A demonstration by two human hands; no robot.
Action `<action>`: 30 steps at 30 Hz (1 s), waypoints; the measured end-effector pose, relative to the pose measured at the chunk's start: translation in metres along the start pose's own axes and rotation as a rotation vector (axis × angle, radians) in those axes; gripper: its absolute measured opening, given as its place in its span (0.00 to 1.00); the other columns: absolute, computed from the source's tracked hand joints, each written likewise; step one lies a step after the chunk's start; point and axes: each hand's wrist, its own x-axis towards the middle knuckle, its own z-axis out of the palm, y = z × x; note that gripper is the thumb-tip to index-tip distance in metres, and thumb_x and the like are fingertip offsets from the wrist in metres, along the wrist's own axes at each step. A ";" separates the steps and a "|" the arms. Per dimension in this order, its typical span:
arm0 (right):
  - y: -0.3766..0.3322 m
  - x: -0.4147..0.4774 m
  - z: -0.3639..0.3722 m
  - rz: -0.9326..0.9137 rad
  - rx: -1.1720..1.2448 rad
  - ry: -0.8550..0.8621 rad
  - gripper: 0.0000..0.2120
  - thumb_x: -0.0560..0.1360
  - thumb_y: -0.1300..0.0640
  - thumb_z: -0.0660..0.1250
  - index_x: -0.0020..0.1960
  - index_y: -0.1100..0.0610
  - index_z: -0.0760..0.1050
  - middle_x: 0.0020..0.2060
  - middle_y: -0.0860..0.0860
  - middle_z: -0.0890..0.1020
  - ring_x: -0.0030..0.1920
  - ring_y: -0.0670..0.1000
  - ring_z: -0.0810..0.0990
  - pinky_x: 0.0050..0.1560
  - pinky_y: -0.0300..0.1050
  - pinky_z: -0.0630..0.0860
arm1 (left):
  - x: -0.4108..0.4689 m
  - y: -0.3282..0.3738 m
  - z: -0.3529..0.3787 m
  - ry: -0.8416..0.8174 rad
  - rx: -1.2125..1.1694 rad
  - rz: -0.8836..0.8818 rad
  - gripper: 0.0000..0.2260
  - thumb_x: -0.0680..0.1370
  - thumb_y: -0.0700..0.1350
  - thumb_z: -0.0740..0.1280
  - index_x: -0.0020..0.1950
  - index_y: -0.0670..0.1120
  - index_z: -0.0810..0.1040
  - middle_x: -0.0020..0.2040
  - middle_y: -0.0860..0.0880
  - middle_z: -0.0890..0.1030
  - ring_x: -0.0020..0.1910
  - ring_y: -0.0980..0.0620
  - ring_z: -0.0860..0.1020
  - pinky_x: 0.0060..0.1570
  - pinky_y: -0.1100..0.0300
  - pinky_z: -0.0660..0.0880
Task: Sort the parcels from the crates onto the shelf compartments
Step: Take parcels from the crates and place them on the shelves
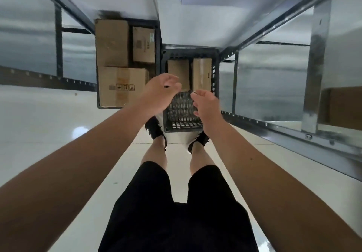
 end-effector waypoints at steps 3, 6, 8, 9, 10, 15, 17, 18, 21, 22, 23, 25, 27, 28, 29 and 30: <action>0.007 0.041 0.003 0.003 -0.010 0.002 0.17 0.82 0.52 0.69 0.70 0.51 0.78 0.55 0.46 0.82 0.57 0.48 0.80 0.61 0.49 0.80 | 0.038 -0.017 0.024 -0.030 -0.014 -0.035 0.12 0.85 0.52 0.66 0.68 0.54 0.79 0.60 0.59 0.80 0.60 0.56 0.80 0.59 0.56 0.76; 0.021 0.088 0.000 0.001 -0.057 0.006 0.19 0.82 0.53 0.68 0.72 0.52 0.76 0.57 0.45 0.81 0.53 0.45 0.79 0.48 0.40 0.75 | 0.075 -0.041 0.055 -0.058 -0.071 -0.123 0.13 0.84 0.50 0.67 0.68 0.53 0.80 0.62 0.56 0.82 0.60 0.54 0.81 0.61 0.57 0.76; 0.036 0.123 -0.002 -0.028 -0.188 0.004 0.22 0.82 0.51 0.68 0.75 0.52 0.74 0.64 0.46 0.80 0.55 0.45 0.77 0.44 0.36 0.69 | 0.099 -0.062 0.076 -0.050 -0.109 -0.186 0.13 0.84 0.51 0.67 0.68 0.53 0.80 0.63 0.56 0.82 0.61 0.54 0.81 0.68 0.51 0.76; 0.043 0.141 -0.003 -0.050 -0.256 0.004 0.23 0.83 0.50 0.67 0.76 0.52 0.73 0.67 0.47 0.79 0.56 0.45 0.76 0.44 0.35 0.68 | 0.112 -0.073 0.085 -0.043 -0.126 -0.204 0.13 0.84 0.51 0.67 0.68 0.53 0.80 0.63 0.56 0.81 0.62 0.54 0.80 0.69 0.49 0.76; 0.053 0.160 -0.004 -0.056 -0.311 0.001 0.24 0.83 0.49 0.67 0.77 0.52 0.72 0.69 0.48 0.78 0.56 0.45 0.77 0.45 0.35 0.70 | 0.125 -0.083 0.094 -0.036 -0.146 -0.226 0.14 0.84 0.52 0.67 0.68 0.53 0.80 0.64 0.55 0.81 0.62 0.53 0.80 0.69 0.48 0.76; 0.090 0.235 -0.008 -0.024 -0.385 0.031 0.25 0.82 0.49 0.68 0.78 0.51 0.70 0.59 0.43 0.79 0.41 0.42 0.77 0.40 0.35 0.73 | 0.184 -0.124 0.138 -0.039 -0.182 -0.311 0.18 0.84 0.52 0.67 0.74 0.51 0.77 0.60 0.54 0.82 0.59 0.52 0.81 0.67 0.46 0.78; 0.098 0.266 -0.007 -0.002 -0.355 0.064 0.24 0.81 0.50 0.68 0.76 0.52 0.72 0.51 0.44 0.81 0.40 0.43 0.77 0.41 0.39 0.75 | 0.207 -0.139 0.152 -0.046 -0.185 -0.338 0.18 0.84 0.52 0.67 0.74 0.51 0.77 0.57 0.54 0.82 0.57 0.52 0.82 0.66 0.45 0.78; 0.101 0.280 -0.005 -0.003 -0.352 0.074 0.22 0.82 0.51 0.68 0.75 0.53 0.72 0.49 0.45 0.81 0.39 0.43 0.77 0.40 0.39 0.75 | 0.219 -0.145 0.158 -0.046 -0.184 -0.347 0.19 0.84 0.52 0.67 0.74 0.51 0.77 0.56 0.55 0.82 0.55 0.53 0.82 0.66 0.46 0.78; 0.101 0.317 0.002 -0.077 -0.401 0.086 0.22 0.81 0.55 0.68 0.74 0.51 0.71 0.47 0.43 0.80 0.36 0.44 0.78 0.34 0.40 0.75 | 0.254 -0.166 0.170 -0.035 -0.187 -0.350 0.20 0.84 0.52 0.67 0.76 0.51 0.76 0.53 0.56 0.81 0.52 0.54 0.81 0.65 0.45 0.78; 0.101 0.330 0.003 -0.101 -0.424 0.099 0.23 0.80 0.56 0.68 0.74 0.50 0.70 0.47 0.43 0.78 0.37 0.46 0.79 0.35 0.42 0.77 | 0.266 -0.170 0.174 -0.032 -0.188 -0.338 0.20 0.84 0.52 0.67 0.76 0.50 0.75 0.56 0.55 0.82 0.53 0.53 0.81 0.65 0.46 0.78; 0.100 0.341 0.003 -0.119 -0.447 0.114 0.23 0.79 0.56 0.68 0.73 0.50 0.69 0.49 0.44 0.79 0.40 0.48 0.80 0.38 0.46 0.81 | 0.280 -0.173 0.179 -0.027 -0.191 -0.324 0.21 0.84 0.52 0.67 0.77 0.50 0.74 0.60 0.54 0.81 0.52 0.54 0.81 0.63 0.48 0.79; 0.099 0.364 0.002 -0.117 -0.491 0.151 0.24 0.77 0.53 0.68 0.72 0.52 0.69 0.56 0.50 0.80 0.49 0.55 0.83 0.48 0.54 0.85 | 0.305 -0.177 0.189 -0.020 -0.207 -0.308 0.23 0.84 0.51 0.68 0.79 0.49 0.72 0.61 0.54 0.79 0.47 0.58 0.79 0.53 0.56 0.78; 0.098 0.386 0.001 -0.100 -0.498 0.180 0.27 0.76 0.50 0.70 0.73 0.54 0.69 0.59 0.52 0.80 0.55 0.58 0.82 0.55 0.58 0.84 | 0.329 -0.178 0.200 -0.030 -0.220 -0.299 0.25 0.84 0.51 0.68 0.81 0.48 0.69 0.62 0.54 0.79 0.42 0.58 0.77 0.43 0.61 0.74; 0.098 0.396 0.000 -0.090 -0.487 0.184 0.28 0.76 0.49 0.70 0.74 0.54 0.68 0.60 0.52 0.80 0.56 0.58 0.82 0.57 0.58 0.83 | 0.341 -0.180 0.206 -0.034 -0.220 -0.297 0.27 0.84 0.51 0.69 0.82 0.49 0.68 0.66 0.52 0.79 0.43 0.57 0.77 0.42 0.62 0.73; 0.098 0.403 0.000 -0.069 -0.473 0.182 0.30 0.77 0.49 0.70 0.76 0.53 0.67 0.61 0.51 0.80 0.56 0.57 0.82 0.57 0.57 0.83 | 0.351 -0.182 0.210 -0.037 -0.231 -0.299 0.27 0.84 0.51 0.69 0.82 0.49 0.67 0.70 0.50 0.78 0.44 0.57 0.78 0.43 0.62 0.74; 0.099 0.412 -0.001 -0.045 -0.447 0.180 0.32 0.78 0.50 0.70 0.79 0.53 0.64 0.62 0.50 0.79 0.57 0.56 0.82 0.57 0.56 0.83 | 0.361 -0.183 0.214 -0.044 -0.255 -0.304 0.28 0.83 0.50 0.70 0.82 0.49 0.66 0.73 0.48 0.77 0.45 0.57 0.78 0.45 0.61 0.75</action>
